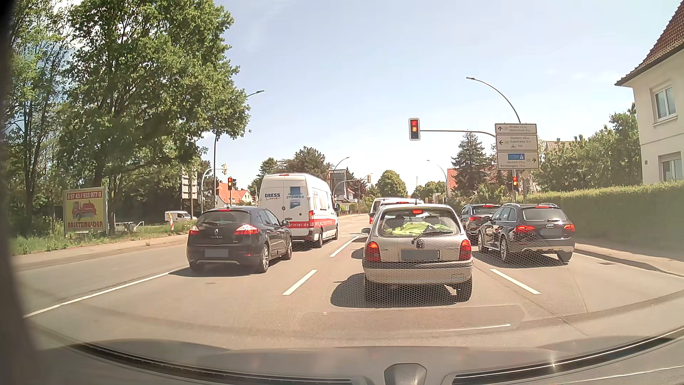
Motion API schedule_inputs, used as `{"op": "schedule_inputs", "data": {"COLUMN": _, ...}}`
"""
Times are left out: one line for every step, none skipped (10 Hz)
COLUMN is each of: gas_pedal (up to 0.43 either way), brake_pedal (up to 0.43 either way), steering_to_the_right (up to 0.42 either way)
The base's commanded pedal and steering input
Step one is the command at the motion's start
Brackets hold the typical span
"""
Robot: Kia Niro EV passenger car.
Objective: Follow the waypoints while adhering to traffic rules and regulations
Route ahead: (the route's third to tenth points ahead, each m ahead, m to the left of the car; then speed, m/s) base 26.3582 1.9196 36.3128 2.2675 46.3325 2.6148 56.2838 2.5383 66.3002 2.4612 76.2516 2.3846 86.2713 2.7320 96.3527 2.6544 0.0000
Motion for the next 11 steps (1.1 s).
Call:
{"op": "schedule_inputs", "data": {"gas_pedal": 0.0, "brake_pedal": 0.006, "steering_to_the_right": 0.021}}
{"op": "schedule_inputs", "data": {"gas_pedal": 0.0, "brake_pedal": 0.006, "steering_to_the_right": 0.021}}
{"op": "schedule_inputs", "data": {"gas_pedal": 0.0, "brake_pedal": 0.006, "steering_to_the_right": 0.021}}
{"op": "schedule_inputs", "data": {"gas_pedal": 0.0, "brake_pedal": 0.006, "steering_to_the_right": 0.021}}
{"op": "schedule_inputs", "data": {"gas_pedal": 0.0, "brake_pedal": 0.006, "steering_to_the_right": 0.021}}
{"op": "schedule_inputs", "data": {"gas_pedal": 0.0, "brake_pedal": 0.006, "steering_to_the_right": 0.021}}
{"op": "schedule_inputs", "data": {"gas_pedal": 0.0, "brake_pedal": 0.006, "steering_to_the_right": 0.021}}
{"op": "schedule_inputs", "data": {"gas_pedal": 0.0, "brake_pedal": 0.006, "steering_to_the_right": 0.021}}
{"op": "schedule_inputs", "data": {"gas_pedal": 0.0, "brake_pedal": 0.006, "steering_to_the_right": 0.021}}
{"op": "schedule_inputs", "data": {"gas_pedal": 0.0, "brake_pedal": 0.006, "steering_to_the_right": 0.021}}
{"op": "schedule_inputs", "data": {"gas_pedal": 0.0, "brake_pedal": 0.012, "steering_to_the_right": 0.021}}
